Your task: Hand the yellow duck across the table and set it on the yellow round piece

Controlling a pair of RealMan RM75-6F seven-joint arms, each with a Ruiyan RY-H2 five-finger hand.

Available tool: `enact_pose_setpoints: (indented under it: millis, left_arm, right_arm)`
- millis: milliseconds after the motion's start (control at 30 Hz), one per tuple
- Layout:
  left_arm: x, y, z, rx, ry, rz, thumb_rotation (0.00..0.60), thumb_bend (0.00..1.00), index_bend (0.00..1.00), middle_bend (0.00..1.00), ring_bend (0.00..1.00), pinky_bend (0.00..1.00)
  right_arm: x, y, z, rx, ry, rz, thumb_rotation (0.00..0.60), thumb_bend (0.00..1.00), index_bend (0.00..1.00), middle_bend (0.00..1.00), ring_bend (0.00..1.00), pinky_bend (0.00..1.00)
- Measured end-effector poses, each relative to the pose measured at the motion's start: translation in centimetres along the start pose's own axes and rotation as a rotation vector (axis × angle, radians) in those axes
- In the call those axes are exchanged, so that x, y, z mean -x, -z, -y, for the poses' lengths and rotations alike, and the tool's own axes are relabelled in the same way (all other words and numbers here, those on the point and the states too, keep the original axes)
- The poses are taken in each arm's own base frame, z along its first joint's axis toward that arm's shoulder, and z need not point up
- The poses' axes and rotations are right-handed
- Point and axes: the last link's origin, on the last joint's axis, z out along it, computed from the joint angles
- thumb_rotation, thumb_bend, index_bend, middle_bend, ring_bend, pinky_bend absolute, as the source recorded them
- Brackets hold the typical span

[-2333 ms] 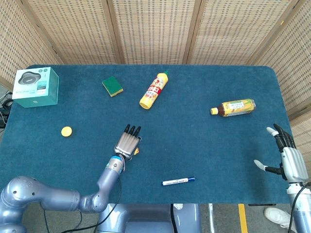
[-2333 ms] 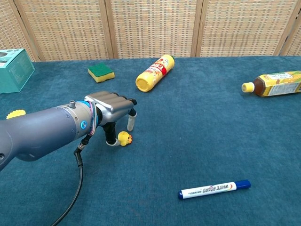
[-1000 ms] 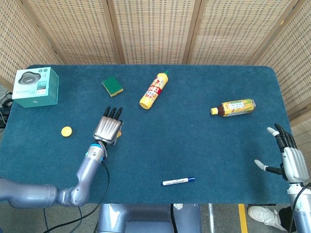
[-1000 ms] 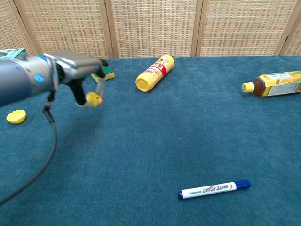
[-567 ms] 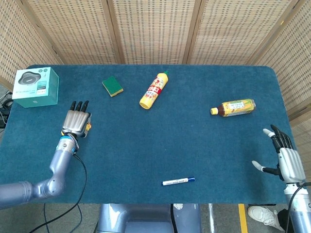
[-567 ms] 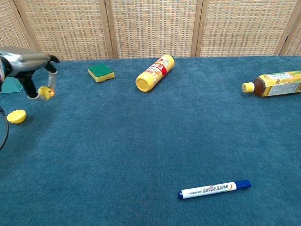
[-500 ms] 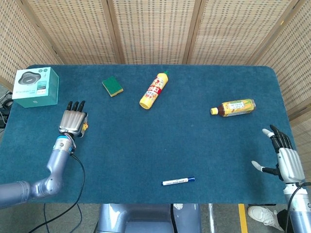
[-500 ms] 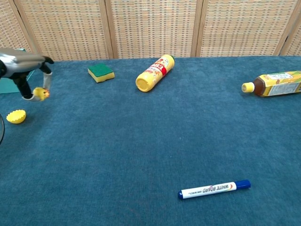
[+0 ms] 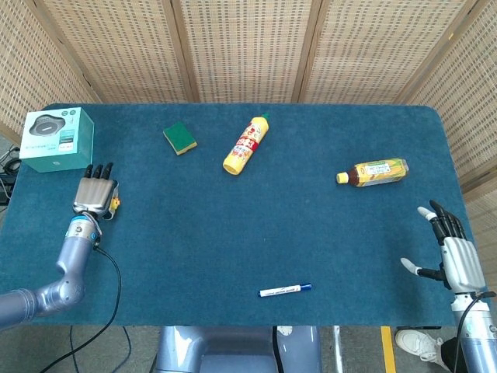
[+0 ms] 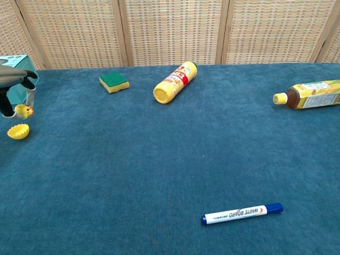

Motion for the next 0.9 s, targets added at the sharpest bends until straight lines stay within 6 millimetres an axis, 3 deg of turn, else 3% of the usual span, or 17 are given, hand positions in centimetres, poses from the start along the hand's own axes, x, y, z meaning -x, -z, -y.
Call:
enact_pose_setpoints:
  millis: [900]
  left_arm:
    - [2.8,-0.9,2.3,-0.066,-0.011,0.065,0.600,0.32,0.51,0.00,0.00,0.00]
  right_arm:
    - [0.0,0.0,0.0,0.002,0.001,-0.003,0.600,0.09,0.12,0.00,0.00,0.00]
